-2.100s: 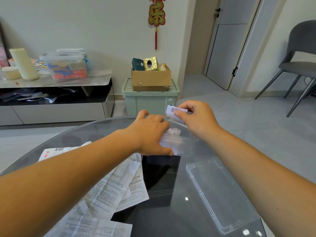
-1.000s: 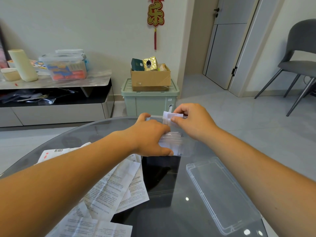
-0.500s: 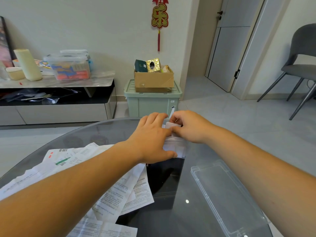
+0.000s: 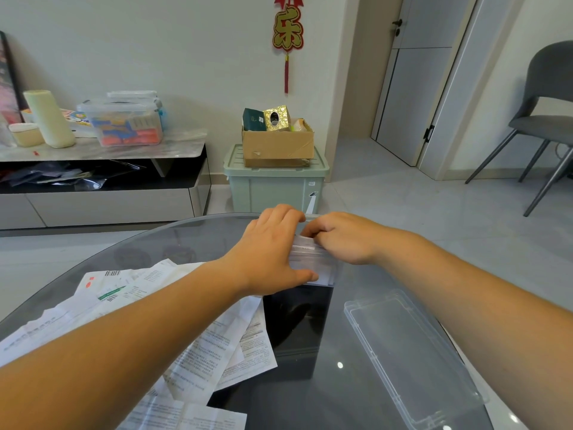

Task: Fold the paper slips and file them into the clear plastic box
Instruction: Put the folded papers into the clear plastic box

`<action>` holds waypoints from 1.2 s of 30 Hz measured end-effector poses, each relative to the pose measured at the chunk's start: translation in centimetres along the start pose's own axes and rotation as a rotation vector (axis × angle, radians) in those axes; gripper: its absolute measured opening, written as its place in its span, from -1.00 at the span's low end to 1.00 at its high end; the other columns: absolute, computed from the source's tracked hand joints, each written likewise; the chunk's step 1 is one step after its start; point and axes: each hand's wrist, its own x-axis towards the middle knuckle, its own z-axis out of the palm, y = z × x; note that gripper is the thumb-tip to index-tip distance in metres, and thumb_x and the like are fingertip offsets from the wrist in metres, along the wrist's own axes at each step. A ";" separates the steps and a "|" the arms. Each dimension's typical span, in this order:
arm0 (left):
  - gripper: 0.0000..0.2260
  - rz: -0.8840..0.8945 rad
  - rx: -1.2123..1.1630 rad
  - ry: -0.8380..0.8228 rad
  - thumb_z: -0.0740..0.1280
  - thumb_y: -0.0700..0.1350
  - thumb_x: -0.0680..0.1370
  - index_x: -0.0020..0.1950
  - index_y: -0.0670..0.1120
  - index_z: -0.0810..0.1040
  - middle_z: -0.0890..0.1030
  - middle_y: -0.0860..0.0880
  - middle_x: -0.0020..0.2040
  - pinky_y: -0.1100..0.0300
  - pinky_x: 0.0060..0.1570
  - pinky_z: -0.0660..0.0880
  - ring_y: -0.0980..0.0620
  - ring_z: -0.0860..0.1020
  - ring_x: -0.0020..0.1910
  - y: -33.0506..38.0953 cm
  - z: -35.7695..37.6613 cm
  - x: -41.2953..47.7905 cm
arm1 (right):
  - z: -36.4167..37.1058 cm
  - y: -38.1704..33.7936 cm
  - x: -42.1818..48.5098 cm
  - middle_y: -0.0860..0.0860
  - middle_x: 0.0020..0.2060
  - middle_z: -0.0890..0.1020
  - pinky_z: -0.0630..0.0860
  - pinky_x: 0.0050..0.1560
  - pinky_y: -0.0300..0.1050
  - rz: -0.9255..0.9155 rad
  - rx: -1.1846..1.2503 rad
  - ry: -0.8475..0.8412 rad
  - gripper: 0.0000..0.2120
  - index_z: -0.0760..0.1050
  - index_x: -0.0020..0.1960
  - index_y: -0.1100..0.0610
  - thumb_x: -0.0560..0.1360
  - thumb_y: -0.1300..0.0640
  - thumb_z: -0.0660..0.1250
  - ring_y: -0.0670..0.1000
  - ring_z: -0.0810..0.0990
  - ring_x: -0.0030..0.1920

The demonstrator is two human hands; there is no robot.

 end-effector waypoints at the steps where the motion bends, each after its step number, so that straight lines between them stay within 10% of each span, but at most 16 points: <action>1: -0.25 0.018 0.011 0.009 0.47 0.29 0.38 0.43 0.00 0.29 0.36 0.05 0.33 0.09 0.32 0.33 0.03 0.33 0.30 -0.1 0.0 -0.1 | 0.0 0.1 0.0 -0.11 0.17 0.61 0.46 0.26 0.09 0.004 0.020 0.010 -0.66 0.58 0.16 -0.09 0.61 0.16 0.08 -0.01 0.53 0.17; 8: -0.24 0.018 0.075 -0.068 0.31 0.50 0.32 0.35 0.07 0.32 0.51 0.11 0.24 0.00 0.30 0.38 0.04 0.41 0.24 -0.4 0.0 0.3 | -0.1 0.0 -0.5 -0.04 -0.11 0.57 0.46 0.05 -0.01 -0.083 0.139 0.010 -0.64 0.45 -0.13 0.03 0.67 0.00 -0.05 0.03 0.51 -0.03; 21: -0.28 0.065 -0.019 0.011 0.36 0.38 0.34 0.36 0.02 0.34 0.46 0.10 0.21 0.01 0.28 0.41 0.04 0.37 0.23 -0.9 0.4 0.3 | 0.8 -0.3 -0.3 -0.10 0.42 0.47 0.31 0.43 -0.01 -0.087 0.160 0.002 -0.46 0.37 0.46 -0.18 0.66 -0.27 -0.20 -0.05 0.41 0.39; 24: -0.30 0.096 -0.003 0.114 0.38 0.37 0.35 0.34 -0.01 0.38 0.42 0.10 0.19 0.00 0.28 0.40 0.05 0.32 0.22 -1.5 0.6 -0.1 | 1.2 -0.1 -0.2 -0.17 0.03 0.58 0.38 0.17 -0.14 -0.101 0.159 0.092 -0.45 0.51 0.22 -0.16 0.64 -0.30 -0.20 -0.08 0.51 0.11; 27: -0.25 0.104 0.011 0.124 0.35 0.40 0.36 0.42 0.00 0.35 0.41 0.08 0.28 -0.02 0.32 0.38 0.04 0.31 0.31 -1.5 0.3 -0.3 | 1.2 0.3 -0.4 -0.24 -0.18 0.52 0.35 -0.03 -0.26 -0.119 0.180 0.199 -0.58 0.45 -0.07 -0.20 0.68 -0.20 -0.16 -0.19 0.49 -0.10; 36: -0.24 0.029 0.196 -0.062 0.24 0.43 0.47 0.53 0.01 0.34 0.11 -0.02 0.61 -0.05 0.52 0.12 -0.02 0.01 0.58 -1.1 -0.5 -1.0 | 1.7 0.8 -0.6 -0.03 0.14 0.67 0.49 0.25 0.02 -0.193 0.226 0.376 -0.47 0.60 0.22 0.05 0.67 -0.10 -0.10 -0.06 0.58 0.17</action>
